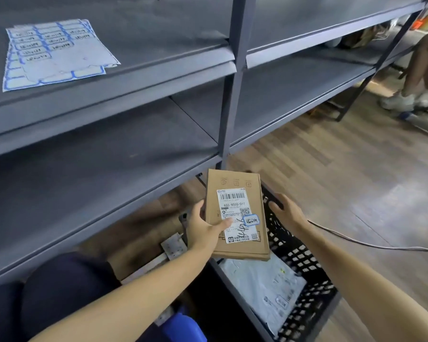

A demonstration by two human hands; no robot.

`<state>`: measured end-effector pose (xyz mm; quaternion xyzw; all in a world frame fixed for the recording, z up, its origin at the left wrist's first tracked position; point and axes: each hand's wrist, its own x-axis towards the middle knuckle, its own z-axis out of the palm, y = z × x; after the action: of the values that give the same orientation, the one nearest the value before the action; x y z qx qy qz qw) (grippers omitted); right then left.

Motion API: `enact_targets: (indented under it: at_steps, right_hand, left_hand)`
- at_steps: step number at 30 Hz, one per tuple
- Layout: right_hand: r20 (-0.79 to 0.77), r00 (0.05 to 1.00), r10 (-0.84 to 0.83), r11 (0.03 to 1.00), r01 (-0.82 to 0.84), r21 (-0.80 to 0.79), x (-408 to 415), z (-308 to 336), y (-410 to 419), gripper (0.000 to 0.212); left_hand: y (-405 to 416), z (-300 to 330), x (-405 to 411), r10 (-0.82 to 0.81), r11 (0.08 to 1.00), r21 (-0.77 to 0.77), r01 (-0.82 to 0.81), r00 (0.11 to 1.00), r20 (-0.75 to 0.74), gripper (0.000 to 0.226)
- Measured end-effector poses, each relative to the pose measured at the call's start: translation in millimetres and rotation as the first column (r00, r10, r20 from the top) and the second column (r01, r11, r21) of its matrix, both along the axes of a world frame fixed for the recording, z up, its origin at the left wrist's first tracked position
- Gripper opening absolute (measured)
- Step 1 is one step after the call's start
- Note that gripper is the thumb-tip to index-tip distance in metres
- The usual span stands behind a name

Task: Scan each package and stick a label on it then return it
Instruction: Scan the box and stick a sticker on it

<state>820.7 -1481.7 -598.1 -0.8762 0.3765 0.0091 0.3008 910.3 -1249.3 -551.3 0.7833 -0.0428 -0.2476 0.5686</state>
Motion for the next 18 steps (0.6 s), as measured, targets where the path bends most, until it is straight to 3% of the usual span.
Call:
enact_targets:
  at_steps: [4, 7, 9, 11, 13, 18]
  right_hand:
    - [0.061, 0.991, -0.115, 0.930, 0.086, 0.357, 2, -16, 8, 0.049]
    - [0.058, 0.976, -0.211, 0.687, 0.105, 0.719, 4, -18, 11, 0.055]
    - [0.018, 0.970, -0.242, 0.519, 0.114, 0.847, 5, -19, 10, 0.063]
    - [-0.014, 0.971, -0.238, 0.434, 0.120, 0.893, 7, -24, 7, 0.062]
    - [-0.036, 0.970, -0.239, 0.415, 0.135, 0.900, 8, -30, 3, 0.057]
    - [-0.183, 0.910, -0.372, 0.328, 0.314, 0.891, -3, -56, -6, 0.059]
  left_hand:
    - [-6, -20, -4, -0.029, 0.998, 0.053, 0.031, 0.999, -0.036, 0.087]
    - [-12, -29, -5, -0.047, 0.996, 0.080, 0.050, 0.998, -0.043, 0.089]
    - [-16, -33, -2, -0.049, 0.993, 0.104, 0.053, 0.998, -0.041, 0.090]
    - [-20, -36, 2, -0.072, 0.989, 0.122, 0.078, 0.996, -0.048, 0.091]
    - [-21, -39, 8, -0.116, 0.982, 0.141, 0.123, 0.992, -0.058, 0.088]
    - [-11, -40, 37, -0.134, 0.977, 0.170, 0.130, 0.991, 0.013, 0.059]
